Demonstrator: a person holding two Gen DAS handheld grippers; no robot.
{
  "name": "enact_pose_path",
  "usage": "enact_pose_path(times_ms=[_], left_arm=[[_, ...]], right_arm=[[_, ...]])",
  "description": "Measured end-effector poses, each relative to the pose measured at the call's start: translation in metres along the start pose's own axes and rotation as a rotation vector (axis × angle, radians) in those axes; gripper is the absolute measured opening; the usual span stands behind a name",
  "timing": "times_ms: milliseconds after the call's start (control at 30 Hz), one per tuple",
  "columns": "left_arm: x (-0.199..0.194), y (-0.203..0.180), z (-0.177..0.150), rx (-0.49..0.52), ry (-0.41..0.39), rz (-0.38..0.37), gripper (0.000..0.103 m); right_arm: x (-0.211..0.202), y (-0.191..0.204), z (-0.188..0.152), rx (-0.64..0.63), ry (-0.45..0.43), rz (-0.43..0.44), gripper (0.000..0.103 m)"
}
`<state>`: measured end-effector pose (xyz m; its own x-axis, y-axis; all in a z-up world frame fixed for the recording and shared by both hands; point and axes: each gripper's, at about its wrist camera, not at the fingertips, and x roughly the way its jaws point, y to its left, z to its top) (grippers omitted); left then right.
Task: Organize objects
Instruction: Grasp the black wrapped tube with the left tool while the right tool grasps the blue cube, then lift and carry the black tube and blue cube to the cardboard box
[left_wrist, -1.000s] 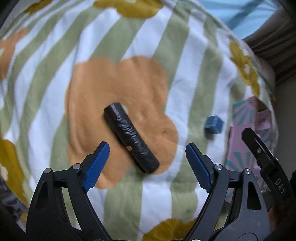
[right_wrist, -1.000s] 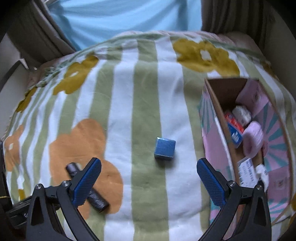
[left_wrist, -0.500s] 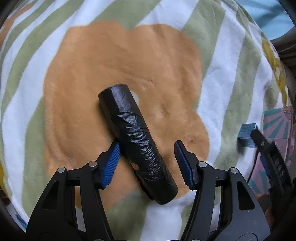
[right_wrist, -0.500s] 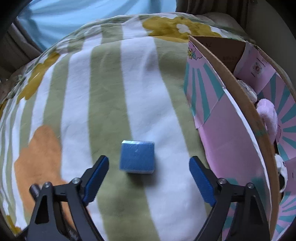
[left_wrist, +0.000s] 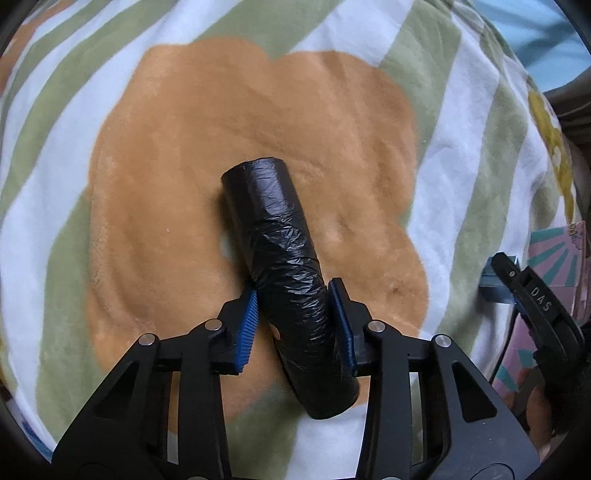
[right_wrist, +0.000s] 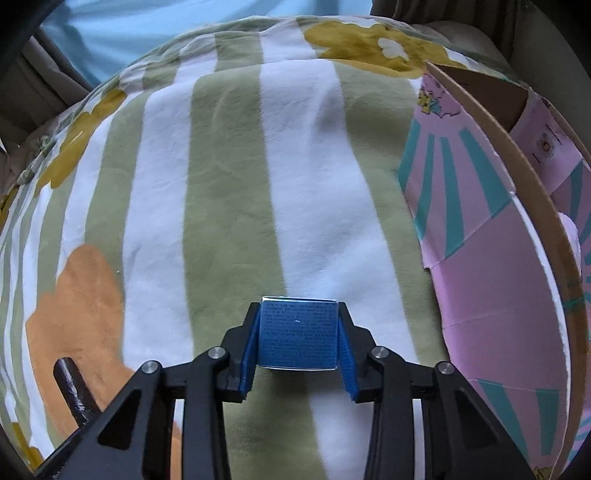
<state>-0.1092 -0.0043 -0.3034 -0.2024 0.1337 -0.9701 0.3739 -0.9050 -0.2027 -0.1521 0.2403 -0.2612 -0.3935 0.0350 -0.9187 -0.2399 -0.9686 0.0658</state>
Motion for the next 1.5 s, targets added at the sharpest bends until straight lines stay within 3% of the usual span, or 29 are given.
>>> enact_pose_path(times_ms=[467, 767, 1000, 1233, 1500], left_arm=[[-0.050, 0.004, 0.023, 0.071, -0.107, -0.076, 0.032], [-0.135, -0.001, 0.033, 0.205, -0.216, -0.132, 0.032], [-0.211, -0.011, 0.033, 0.339, -0.298, -0.161, 0.032], [-0.262, -0.002, 0.020, 0.403, -0.312, -0.164, 0.032], [-0.276, 0.009, 0.000, 0.460, -0.296, -0.170, 0.032]], right_arm=[[-0.058, -0.003, 0.005, -0.058, -0.093, 0.041, 0.034], [-0.152, 0.018, 0.018, -0.142, -0.188, 0.079, 0.034], [-0.220, 0.031, 0.008, -0.180, -0.195, 0.144, 0.034], [-0.265, 0.041, -0.013, -0.209, -0.190, 0.145, 0.034], [-0.281, 0.038, -0.024, -0.179, -0.205, 0.148, 0.034]])
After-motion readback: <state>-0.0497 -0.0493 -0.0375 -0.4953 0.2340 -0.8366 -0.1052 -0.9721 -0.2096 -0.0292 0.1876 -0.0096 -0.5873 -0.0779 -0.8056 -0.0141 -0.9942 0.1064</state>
